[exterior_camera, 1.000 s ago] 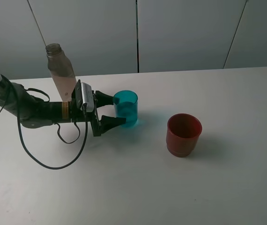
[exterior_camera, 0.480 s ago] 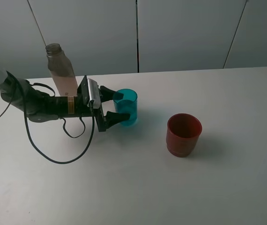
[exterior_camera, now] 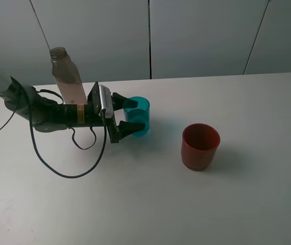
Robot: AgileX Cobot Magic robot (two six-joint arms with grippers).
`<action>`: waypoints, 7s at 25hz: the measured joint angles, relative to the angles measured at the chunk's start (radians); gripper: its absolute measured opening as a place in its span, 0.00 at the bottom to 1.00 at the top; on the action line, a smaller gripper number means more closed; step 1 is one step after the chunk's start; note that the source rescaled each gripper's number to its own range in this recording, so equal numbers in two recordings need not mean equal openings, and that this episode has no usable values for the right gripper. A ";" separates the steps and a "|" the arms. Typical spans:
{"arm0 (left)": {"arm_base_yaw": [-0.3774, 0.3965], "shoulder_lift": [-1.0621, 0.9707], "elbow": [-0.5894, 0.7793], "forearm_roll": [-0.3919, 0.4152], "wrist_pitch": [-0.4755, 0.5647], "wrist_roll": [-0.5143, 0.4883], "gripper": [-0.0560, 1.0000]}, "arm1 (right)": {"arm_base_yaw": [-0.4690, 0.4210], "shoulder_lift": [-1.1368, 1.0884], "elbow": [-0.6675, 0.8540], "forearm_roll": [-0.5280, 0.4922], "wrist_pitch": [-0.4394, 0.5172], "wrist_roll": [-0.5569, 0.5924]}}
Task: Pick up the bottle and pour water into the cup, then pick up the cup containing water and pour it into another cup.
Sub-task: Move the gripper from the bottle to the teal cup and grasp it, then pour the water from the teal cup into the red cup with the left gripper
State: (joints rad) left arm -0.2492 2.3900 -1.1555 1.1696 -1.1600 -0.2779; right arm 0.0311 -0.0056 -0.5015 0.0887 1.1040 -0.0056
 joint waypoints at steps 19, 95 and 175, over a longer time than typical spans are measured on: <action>-0.060 0.088 -0.109 -0.067 0.004 -0.052 0.21 | 0.000 0.000 0.000 0.000 0.000 -0.002; -0.451 -0.275 -0.107 0.141 0.653 0.179 0.21 | 0.000 0.000 0.000 0.000 0.000 0.000; -0.497 -0.324 -0.162 0.188 0.704 0.518 0.21 | 0.000 0.000 0.000 0.000 0.000 -0.002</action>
State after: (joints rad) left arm -0.7465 2.0665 -1.3178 1.3579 -0.4563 0.2397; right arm 0.0311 -0.0056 -0.5015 0.0887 1.1040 -0.0072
